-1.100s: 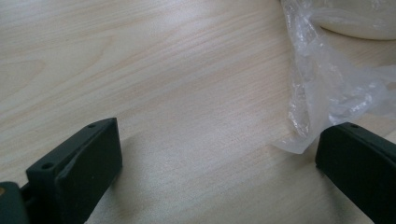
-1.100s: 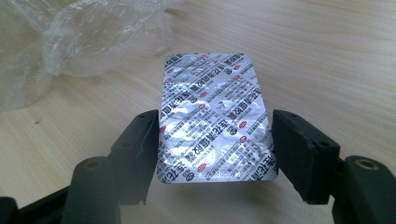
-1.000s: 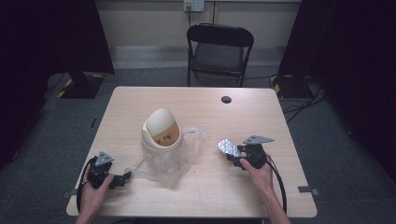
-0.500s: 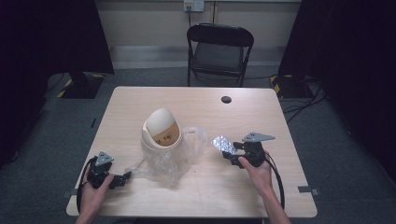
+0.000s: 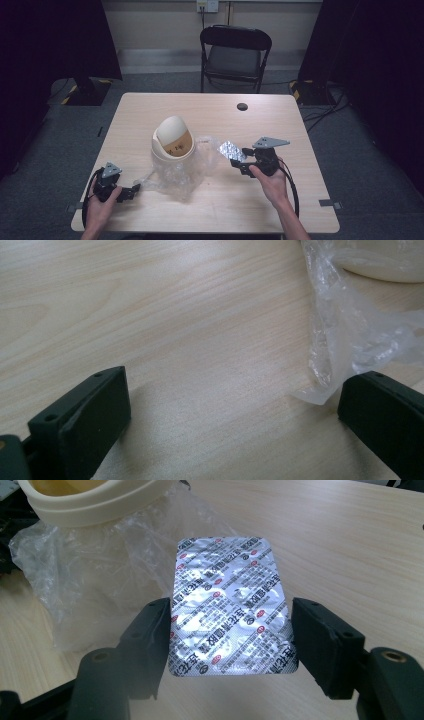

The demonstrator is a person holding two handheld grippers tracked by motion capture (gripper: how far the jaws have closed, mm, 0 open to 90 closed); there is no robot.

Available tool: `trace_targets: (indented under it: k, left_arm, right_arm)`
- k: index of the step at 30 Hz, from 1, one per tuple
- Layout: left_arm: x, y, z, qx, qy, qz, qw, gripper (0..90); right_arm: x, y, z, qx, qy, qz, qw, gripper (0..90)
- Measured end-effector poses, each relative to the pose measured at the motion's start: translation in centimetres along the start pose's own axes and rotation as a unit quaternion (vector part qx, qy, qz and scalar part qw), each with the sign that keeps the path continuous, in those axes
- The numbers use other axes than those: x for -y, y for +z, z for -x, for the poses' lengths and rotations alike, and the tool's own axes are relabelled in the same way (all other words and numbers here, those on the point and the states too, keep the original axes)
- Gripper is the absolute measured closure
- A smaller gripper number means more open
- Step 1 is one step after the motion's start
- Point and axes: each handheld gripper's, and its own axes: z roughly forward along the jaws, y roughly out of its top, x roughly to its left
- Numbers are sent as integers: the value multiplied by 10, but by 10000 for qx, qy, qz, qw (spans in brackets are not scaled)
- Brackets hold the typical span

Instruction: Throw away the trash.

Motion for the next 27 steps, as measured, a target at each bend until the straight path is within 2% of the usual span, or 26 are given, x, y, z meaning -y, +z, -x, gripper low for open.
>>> trace_targets:
  k: [9, 19, 27]
  left_arm:
    - [0, 0, 0, 3, 1, 0, 10000, 0]
    - [0, 0, 0, 2, 2, 0, 10000, 0]
    - [0, 0, 0, 2, 1, 0, 10000, 0]
  right_arm:
    - [-20, 1, -20, -235, -205, 54, 9995, 342]
    - [-48, 20, -48, -603, -473, 60, 9970, 342]
    - [-60, 32, -63, -776, -611, 26, 9951, 341]
